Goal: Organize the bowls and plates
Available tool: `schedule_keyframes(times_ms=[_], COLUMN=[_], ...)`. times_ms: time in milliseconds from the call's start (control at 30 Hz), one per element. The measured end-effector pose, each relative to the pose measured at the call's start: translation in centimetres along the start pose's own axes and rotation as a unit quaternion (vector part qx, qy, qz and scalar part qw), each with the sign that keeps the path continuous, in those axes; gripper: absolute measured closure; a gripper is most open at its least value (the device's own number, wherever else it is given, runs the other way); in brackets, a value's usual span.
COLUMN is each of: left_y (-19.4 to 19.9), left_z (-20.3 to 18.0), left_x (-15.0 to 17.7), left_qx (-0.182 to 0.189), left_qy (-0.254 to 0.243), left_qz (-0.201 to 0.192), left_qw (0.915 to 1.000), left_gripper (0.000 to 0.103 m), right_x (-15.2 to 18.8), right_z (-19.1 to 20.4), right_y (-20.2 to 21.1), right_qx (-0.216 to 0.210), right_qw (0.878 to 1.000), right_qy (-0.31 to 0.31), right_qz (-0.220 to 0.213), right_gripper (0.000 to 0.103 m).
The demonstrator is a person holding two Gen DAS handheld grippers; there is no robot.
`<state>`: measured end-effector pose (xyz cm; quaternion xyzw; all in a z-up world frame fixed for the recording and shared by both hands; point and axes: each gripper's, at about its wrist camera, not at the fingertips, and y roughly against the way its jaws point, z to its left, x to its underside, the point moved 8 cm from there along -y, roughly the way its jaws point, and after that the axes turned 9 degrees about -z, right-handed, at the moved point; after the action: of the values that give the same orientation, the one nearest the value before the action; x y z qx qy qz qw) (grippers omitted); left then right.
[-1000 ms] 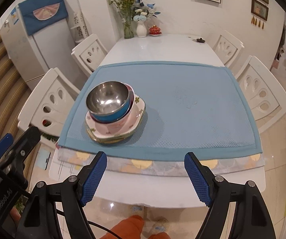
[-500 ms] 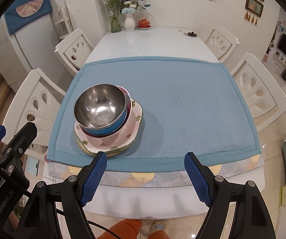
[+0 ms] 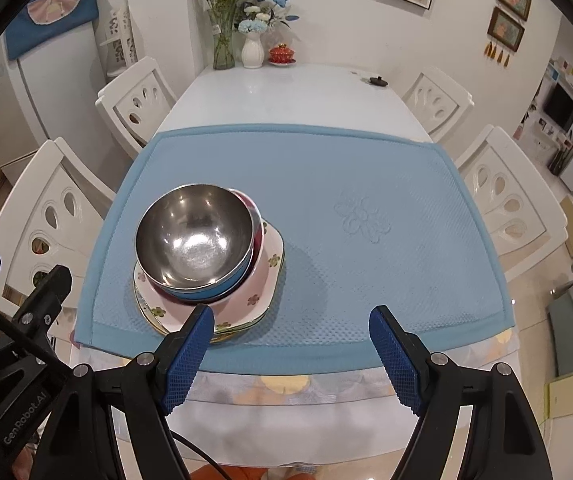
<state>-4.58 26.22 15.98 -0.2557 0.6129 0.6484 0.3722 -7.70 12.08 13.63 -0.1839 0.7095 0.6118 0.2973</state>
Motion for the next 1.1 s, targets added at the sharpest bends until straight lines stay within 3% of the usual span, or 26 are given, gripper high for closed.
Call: schedule_keyframes(times_ms=[867,1100], left_y=[-3.3,-4.2], left_z=[0.2,0.6], left_x=[0.6,1.0], left_qx=[0.055,0.045], left_qy=[0.009,0.005], left_qz=[0.036,0.041], left_qw=[0.9978,0.9981], left_gripper=[0.016,0.016], right_x=[0.6,0.6], right_z=[1.5,1.4], right_y=[-2.5,-3.4], right_qx=[0.000,-0.008], right_qw=[0.999,0.999], right_qy=[-0.022,-0.032], right_qz=[0.034,0.043], right_gripper=[0.025,0.025])
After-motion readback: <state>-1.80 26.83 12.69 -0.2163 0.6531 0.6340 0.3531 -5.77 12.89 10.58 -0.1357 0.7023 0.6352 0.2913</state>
